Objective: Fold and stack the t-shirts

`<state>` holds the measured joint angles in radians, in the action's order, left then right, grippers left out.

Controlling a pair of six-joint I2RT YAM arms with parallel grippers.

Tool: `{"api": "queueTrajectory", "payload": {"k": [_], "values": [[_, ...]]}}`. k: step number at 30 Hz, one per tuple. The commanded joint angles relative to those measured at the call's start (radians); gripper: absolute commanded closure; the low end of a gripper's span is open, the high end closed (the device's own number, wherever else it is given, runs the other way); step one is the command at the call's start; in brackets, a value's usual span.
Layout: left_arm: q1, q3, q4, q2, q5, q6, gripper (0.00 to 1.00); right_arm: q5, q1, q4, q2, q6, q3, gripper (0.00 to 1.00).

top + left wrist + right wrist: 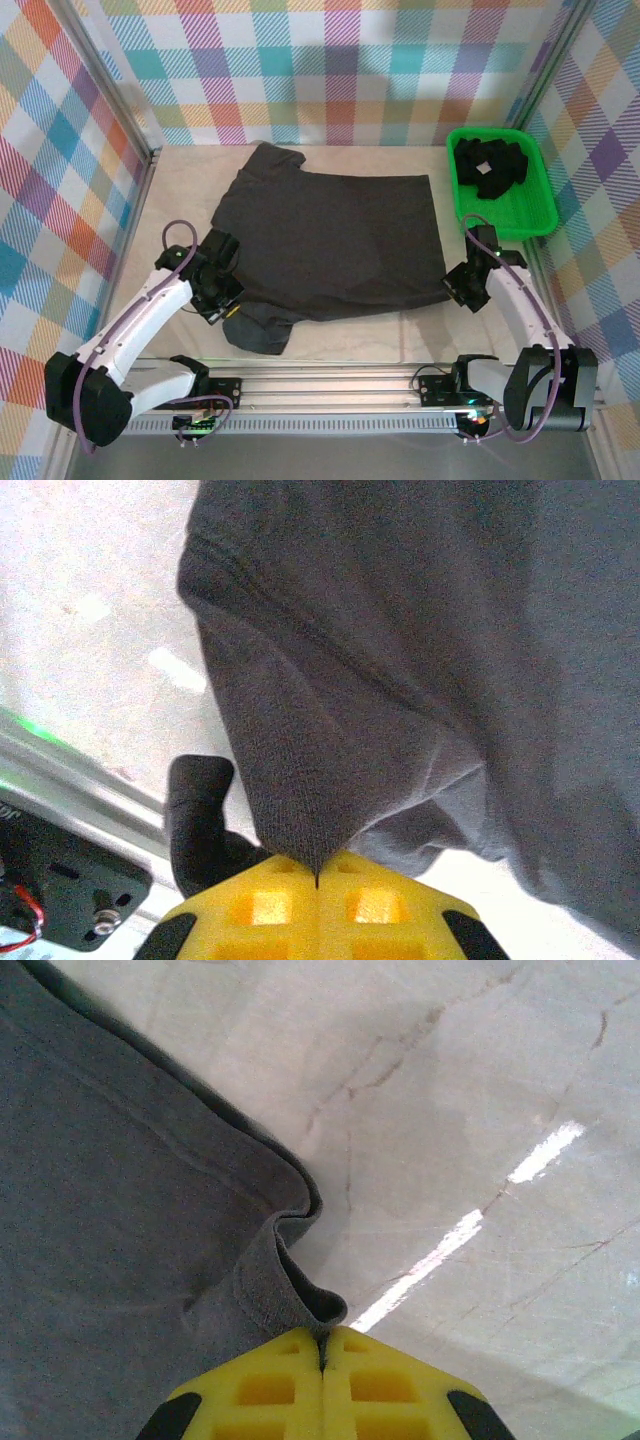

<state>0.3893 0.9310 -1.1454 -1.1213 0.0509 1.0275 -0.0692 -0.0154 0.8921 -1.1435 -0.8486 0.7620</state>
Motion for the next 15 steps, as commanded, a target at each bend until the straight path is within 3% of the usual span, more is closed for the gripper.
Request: {"api": "queueTrajectory", "payload": {"k": [1,15], "values": [[-0.044,0.082,0.032,-0.051,-0.025,-0.014,1.0,0.007,0.003,0.03,-0.024,0.011,0.06,1.0],[-0.227,0.368,0.152,-0.387,0.012,-0.139,1.0,0.016,0.003,-0.033,-0.287,0.065,0.291,1.0]]}}
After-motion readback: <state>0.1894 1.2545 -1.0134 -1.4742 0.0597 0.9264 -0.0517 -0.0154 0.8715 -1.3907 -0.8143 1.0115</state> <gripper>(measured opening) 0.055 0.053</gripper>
